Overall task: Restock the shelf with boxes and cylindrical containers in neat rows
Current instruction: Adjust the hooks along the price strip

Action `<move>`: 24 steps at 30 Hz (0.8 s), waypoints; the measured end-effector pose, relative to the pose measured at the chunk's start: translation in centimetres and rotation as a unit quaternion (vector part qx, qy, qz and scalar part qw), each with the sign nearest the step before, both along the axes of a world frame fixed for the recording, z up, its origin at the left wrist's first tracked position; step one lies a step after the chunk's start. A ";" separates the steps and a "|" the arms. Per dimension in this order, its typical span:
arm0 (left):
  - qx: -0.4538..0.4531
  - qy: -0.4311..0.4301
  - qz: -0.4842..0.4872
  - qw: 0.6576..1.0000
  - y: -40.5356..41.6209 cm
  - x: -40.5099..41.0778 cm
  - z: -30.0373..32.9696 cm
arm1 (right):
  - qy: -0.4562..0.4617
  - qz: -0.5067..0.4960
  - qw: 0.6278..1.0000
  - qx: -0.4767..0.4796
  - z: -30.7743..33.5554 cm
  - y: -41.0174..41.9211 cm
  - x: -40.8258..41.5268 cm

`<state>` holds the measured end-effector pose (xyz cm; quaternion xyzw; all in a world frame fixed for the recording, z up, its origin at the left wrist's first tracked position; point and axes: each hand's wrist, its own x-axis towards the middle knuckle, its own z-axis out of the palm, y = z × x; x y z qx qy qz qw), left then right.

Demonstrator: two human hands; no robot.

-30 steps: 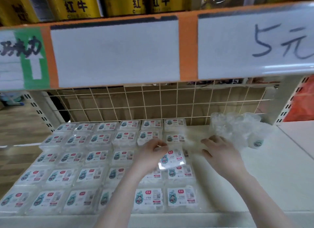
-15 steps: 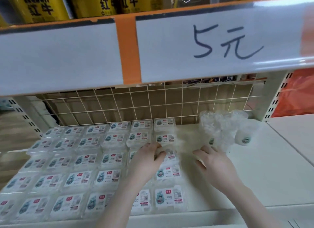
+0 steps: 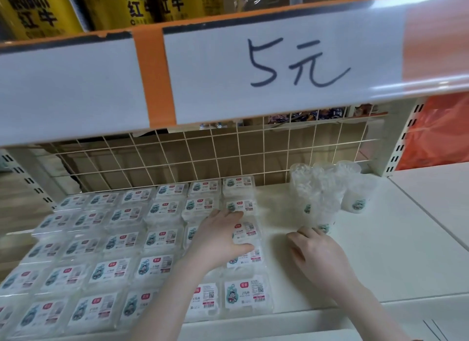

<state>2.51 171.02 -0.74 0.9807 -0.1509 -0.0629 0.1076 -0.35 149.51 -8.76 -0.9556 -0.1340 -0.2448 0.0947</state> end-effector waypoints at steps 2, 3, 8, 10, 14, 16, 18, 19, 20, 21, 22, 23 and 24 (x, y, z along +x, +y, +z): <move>-0.003 -0.010 -0.003 1.000 -0.4 0.5 0.7 | 0.002 -0.002 1.000 0.004 -0.2 -0.1 -0.3; -0.013 -0.009 0.001 1.000 -0.5 0.8 1.2 | 0.003 -0.002 1.000 0.004 -0.3 -0.1 -0.4; -0.036 -0.013 0.008 0.999 -1.0 2.7 2.1 | 0.012 -0.013 1.000 0.006 -0.6 -0.6 -1.1; -0.019 -0.020 0.000 1.000 -1.2 3.5 2.0 | 0.013 -0.010 1.000 0.010 -0.8 -1.0 -1.3; 0.013 -0.023 -0.005 1.000 -1.4 4.5 1.5 | 0.012 -0.015 1.000 0.008 -0.9 -1.6 -1.8; 0.019 -0.026 -0.006 0.999 -1.4 4.8 1.3 | 0.007 -0.020 1.000 0.007 -0.9 -1.7 -2.0; 0.019 -0.024 -0.008 0.999 -1.6 5.0 1.1 | 0.003 -0.024 1.000 0.002 -0.9 -1.9 -2.0; 0.017 -0.021 -0.011 1.000 -1.6 5.1 1.1 | -0.001 -0.025 1.000 -0.002 -1.0 -2.0 -2.0; 0.014 -0.016 -0.015 1.000 -1.6 5.2 1.1 | -0.005 -0.024 1.000 -0.003 -1.1 -2.1 -2.1; 0.011 -0.012 -0.018 1.000 -1.6 5.3 1.1 | -0.010 -0.022 1.000 -0.003 -1.2 -2.2 -2.1; 0.008 -0.009 -0.021 1.000 -1.6 5.4 1.0 | -0.012 -0.021 1.000 -0.002 -1.2 -2.2 -2.1; 0.007 -0.008 -0.024 1.000 -1.6 5.5 1.0 | -0.012 -0.020 1.000 0.000 -1.2 -2.2 -2.2; 0.008 -0.009 -0.029 1.000 -1.5 5.6 1.0 | -0.007 -0.019 1.000 0.004 -1.2 -2.2 -2.2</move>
